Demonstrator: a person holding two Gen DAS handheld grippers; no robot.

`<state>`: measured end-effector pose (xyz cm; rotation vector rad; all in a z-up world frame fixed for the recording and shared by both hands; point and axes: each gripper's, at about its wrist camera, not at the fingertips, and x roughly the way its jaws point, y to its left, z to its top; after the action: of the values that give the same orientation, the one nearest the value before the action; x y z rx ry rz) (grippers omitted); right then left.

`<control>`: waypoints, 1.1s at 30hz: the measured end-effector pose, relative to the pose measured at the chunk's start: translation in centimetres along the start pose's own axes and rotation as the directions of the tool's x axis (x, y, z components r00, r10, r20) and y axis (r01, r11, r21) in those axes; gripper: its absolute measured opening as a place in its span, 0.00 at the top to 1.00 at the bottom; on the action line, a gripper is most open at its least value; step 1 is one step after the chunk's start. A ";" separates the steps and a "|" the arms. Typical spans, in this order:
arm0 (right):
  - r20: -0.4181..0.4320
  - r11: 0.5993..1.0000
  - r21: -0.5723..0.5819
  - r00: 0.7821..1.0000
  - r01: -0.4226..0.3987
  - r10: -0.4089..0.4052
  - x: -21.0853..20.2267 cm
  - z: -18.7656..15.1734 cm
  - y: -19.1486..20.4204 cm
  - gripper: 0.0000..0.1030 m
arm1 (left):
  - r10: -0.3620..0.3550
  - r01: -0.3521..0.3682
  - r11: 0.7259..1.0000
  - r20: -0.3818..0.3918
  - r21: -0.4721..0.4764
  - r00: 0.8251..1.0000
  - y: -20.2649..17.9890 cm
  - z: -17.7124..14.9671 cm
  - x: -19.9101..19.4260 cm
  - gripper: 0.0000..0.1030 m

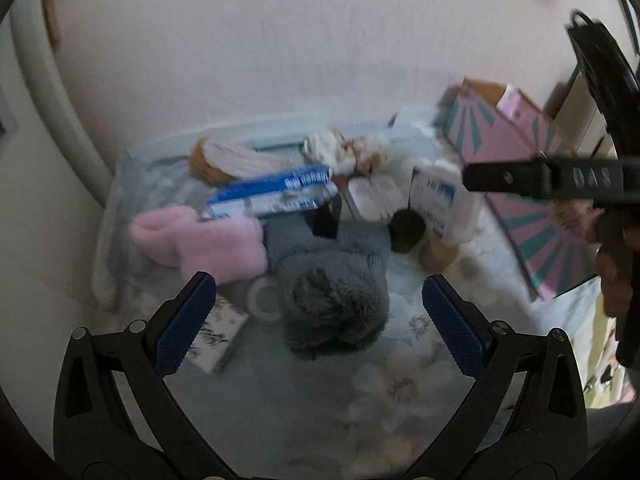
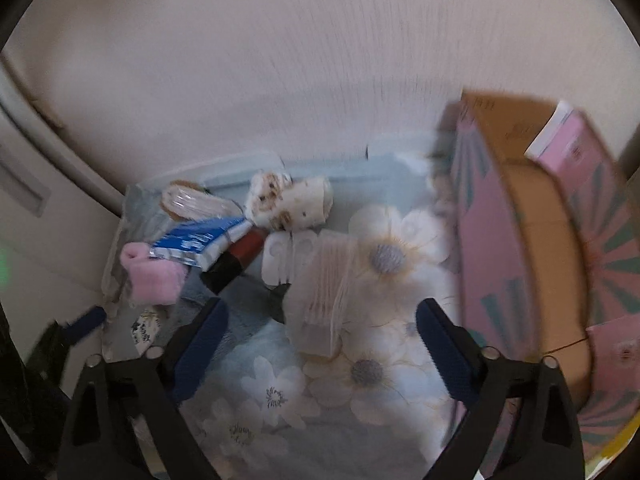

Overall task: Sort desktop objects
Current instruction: 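Move both tools toward the items on the floral tray, then grasp the grey fuzzy sock with left gripper while right gripper grasps the clear swab box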

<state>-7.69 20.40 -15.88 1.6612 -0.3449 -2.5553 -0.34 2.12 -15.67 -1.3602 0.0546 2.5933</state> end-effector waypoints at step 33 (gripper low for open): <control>0.033 0.999 0.046 0.999 0.000 -0.002 -1.0 -0.1 -0.1 0.72 | -0.138 0.136 0.990 -0.064 -0.034 0.988 2.5 0.8 -0.3 0.67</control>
<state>-7.18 20.69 -15.04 1.6357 -0.4091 -2.5977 -1.29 -0.23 -15.16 -1.4076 -0.0657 2.4455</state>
